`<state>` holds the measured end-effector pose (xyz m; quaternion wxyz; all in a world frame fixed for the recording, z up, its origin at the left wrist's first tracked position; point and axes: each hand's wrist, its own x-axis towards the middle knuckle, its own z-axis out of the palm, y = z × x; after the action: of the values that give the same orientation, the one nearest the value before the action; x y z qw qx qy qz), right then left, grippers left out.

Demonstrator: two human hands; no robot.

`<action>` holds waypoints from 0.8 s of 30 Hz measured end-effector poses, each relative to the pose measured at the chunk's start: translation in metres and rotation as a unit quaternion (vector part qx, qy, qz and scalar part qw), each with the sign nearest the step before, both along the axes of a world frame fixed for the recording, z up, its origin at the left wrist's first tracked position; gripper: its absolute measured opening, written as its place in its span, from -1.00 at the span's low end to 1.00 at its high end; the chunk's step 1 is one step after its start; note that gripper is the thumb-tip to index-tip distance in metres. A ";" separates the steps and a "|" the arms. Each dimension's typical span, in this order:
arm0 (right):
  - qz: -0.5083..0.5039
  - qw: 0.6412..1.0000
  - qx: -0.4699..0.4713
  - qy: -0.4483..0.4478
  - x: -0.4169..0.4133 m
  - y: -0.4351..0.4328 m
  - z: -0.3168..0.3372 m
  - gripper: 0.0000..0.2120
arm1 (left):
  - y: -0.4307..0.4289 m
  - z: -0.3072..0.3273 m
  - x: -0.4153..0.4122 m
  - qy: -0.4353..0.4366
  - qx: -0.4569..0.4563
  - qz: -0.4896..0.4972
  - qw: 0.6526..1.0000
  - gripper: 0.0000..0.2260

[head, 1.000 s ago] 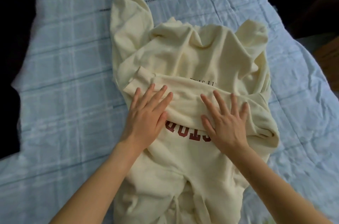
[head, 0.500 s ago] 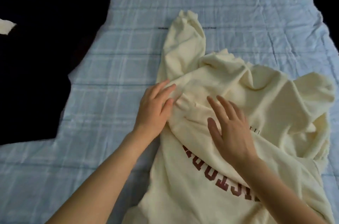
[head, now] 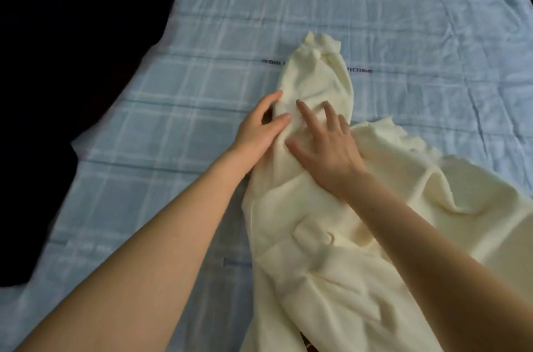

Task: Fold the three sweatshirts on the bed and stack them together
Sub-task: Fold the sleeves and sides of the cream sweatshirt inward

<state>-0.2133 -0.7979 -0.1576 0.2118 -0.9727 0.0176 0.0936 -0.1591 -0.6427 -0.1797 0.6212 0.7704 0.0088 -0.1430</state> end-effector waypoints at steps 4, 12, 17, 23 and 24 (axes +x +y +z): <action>0.007 0.999 -0.045 0.013 0.010 0.007 -0.015 -0.19 | 0.001 -0.001 0.012 0.043 -0.076 -0.026 0.996 -0.43; 0.097 0.978 0.183 -0.035 0.006 0.080 0.041 -0.19 | 0.085 0.072 -0.033 -0.092 -0.162 0.061 0.981 -0.42; 0.295 0.940 0.169 -0.001 -0.012 0.155 0.048 -0.20 | 0.169 0.076 -0.120 -0.098 -0.084 0.193 0.973 -0.44; 0.348 0.934 -0.031 0.081 -0.046 0.188 0.002 -0.33 | 0.230 0.027 -0.190 0.062 0.067 0.281 0.955 -0.47; 0.322 0.944 -0.004 0.069 -0.050 0.190 0.003 -0.36 | 0.241 0.026 -0.194 0.052 0.087 0.298 0.949 -0.49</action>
<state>-0.2628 -0.6082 -0.1548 0.1651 -0.9183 -0.2821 0.2235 -0.3534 -0.4020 -0.1540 0.5646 0.7755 0.2825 0.0099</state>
